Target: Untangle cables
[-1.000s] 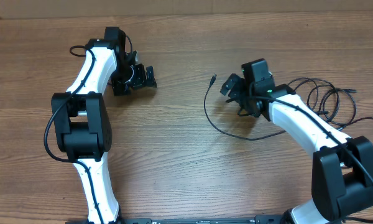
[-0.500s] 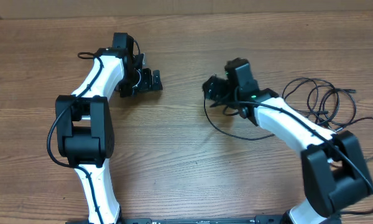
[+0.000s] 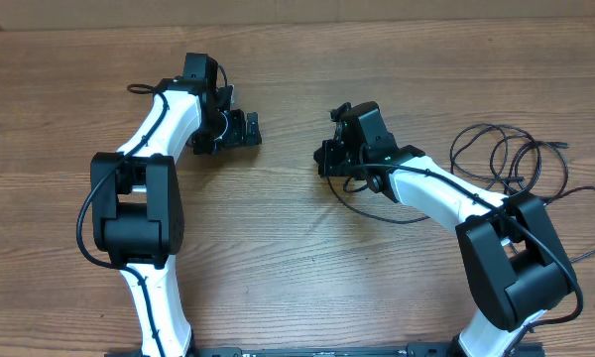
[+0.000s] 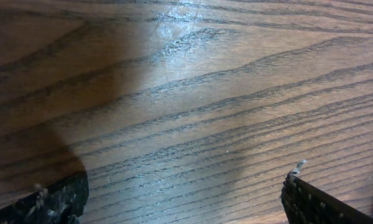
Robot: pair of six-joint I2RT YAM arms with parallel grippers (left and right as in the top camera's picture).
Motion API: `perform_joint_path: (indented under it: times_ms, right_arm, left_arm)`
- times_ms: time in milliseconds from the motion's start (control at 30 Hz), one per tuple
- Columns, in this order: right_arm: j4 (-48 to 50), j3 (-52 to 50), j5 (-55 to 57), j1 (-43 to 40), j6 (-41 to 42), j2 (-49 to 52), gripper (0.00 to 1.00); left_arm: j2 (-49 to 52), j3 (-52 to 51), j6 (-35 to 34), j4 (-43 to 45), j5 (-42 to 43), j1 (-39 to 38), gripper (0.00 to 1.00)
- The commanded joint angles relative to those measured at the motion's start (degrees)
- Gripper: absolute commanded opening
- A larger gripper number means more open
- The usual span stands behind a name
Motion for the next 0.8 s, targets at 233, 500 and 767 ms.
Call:
perform_joint_path:
  times_ms: [233, 500, 767]
  right_arm:
    - [8.3, -0.3, -3.5, 1.9, 2.5, 0.2, 0.04]
    - [9.4, -0.3, 1.8, 5.2, 2.7, 4.0, 0.04]
    - [11.9, -0.3, 1.8, 5.6, 2.8, 9.4, 0.08]
  left_arm:
    - [4.6, -3.5, 0.5, 2.6, 2.0, -1.1, 0.99]
    - [4.6, -3.5, 0.5, 3.4, 1.9, -1.1, 1.00]
    - [4.6, -3.5, 0.5, 3.4, 0.5, -1.1, 1.00]
